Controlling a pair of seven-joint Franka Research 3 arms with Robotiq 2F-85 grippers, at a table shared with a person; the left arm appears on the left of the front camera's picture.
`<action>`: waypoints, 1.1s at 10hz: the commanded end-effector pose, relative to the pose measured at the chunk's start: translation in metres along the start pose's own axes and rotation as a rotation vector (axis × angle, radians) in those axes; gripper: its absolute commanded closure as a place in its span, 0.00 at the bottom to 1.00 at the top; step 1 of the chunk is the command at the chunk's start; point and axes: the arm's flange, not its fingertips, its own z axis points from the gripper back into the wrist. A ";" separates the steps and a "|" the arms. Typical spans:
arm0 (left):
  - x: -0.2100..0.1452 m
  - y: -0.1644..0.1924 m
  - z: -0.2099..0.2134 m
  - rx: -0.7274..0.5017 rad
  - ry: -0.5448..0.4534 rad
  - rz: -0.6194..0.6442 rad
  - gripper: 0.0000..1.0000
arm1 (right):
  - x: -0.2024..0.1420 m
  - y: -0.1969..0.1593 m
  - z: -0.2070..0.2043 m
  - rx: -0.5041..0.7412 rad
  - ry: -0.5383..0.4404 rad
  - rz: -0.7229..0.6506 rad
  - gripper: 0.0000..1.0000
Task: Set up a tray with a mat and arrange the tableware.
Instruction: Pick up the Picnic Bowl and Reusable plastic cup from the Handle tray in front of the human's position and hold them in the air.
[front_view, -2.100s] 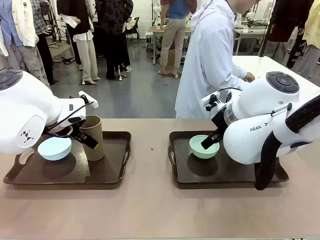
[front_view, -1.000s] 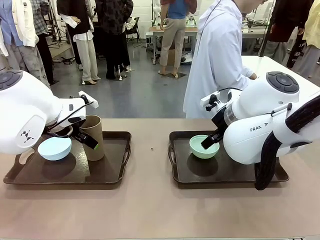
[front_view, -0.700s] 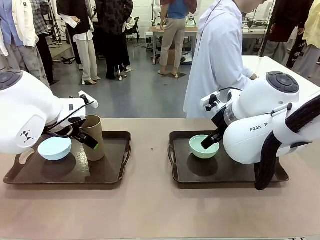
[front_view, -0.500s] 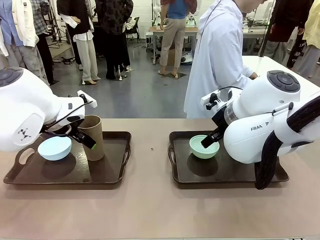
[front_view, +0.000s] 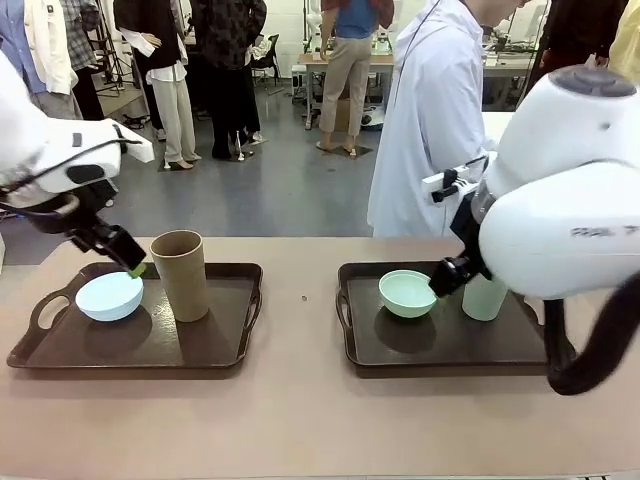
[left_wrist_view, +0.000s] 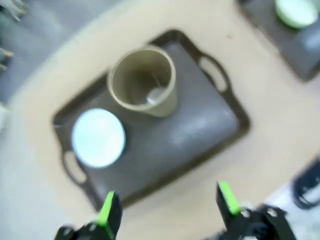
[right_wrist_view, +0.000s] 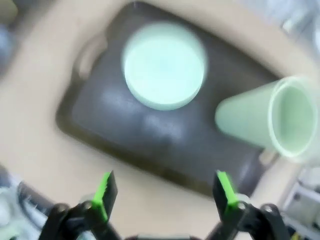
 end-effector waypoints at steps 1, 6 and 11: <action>-0.047 -0.001 -0.007 -0.097 0.055 0.035 0.00 | -0.105 0.017 0.003 0.056 0.180 -0.011 0.00; -0.027 0.058 -0.040 -0.429 -0.063 0.151 0.00 | -0.101 -0.080 -0.006 0.243 -0.011 -0.219 0.00; -0.092 0.186 -0.051 -0.818 -0.254 0.474 0.00 | -0.154 -0.200 -0.020 0.598 -0.119 -0.527 0.00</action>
